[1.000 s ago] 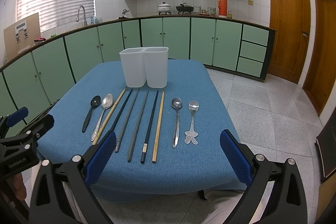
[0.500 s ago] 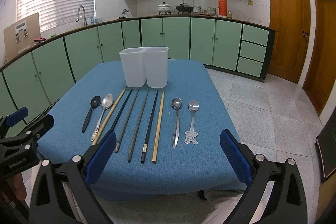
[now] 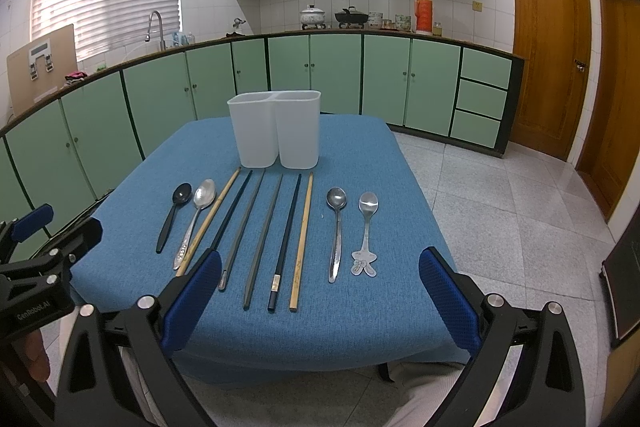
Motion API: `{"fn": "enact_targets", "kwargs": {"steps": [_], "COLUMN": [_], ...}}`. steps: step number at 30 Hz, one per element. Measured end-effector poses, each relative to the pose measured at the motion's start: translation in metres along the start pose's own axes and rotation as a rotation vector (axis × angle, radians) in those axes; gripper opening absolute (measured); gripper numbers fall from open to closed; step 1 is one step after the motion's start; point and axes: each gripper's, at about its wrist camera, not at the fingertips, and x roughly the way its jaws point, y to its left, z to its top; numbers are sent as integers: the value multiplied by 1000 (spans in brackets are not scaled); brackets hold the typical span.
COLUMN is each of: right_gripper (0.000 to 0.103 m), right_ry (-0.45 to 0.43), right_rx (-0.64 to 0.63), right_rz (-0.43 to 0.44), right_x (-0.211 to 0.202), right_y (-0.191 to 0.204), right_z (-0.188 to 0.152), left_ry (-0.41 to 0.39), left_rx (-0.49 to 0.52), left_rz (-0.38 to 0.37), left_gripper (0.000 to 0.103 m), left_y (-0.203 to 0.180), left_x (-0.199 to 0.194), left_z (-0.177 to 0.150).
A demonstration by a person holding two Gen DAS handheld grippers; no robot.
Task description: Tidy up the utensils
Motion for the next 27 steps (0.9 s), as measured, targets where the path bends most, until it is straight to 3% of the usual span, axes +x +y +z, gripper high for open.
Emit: {"fn": "enact_targets", "kwargs": {"steps": [17, 27], "right_gripper": [97, 97], "right_ry": [-4, -27], "right_rx": [-2, -5], "right_rz": [-2, -21], "right_x": [1, 9], "right_y": [2, -9], "right_z": [0, 17], "left_ry": [0, 22], "left_rx": [-2, -35], "left_rz": [0, 38], "left_gripper": [98, 98], "left_y": [6, 35], "left_x": [-4, 18], "left_z": [7, 19]}}
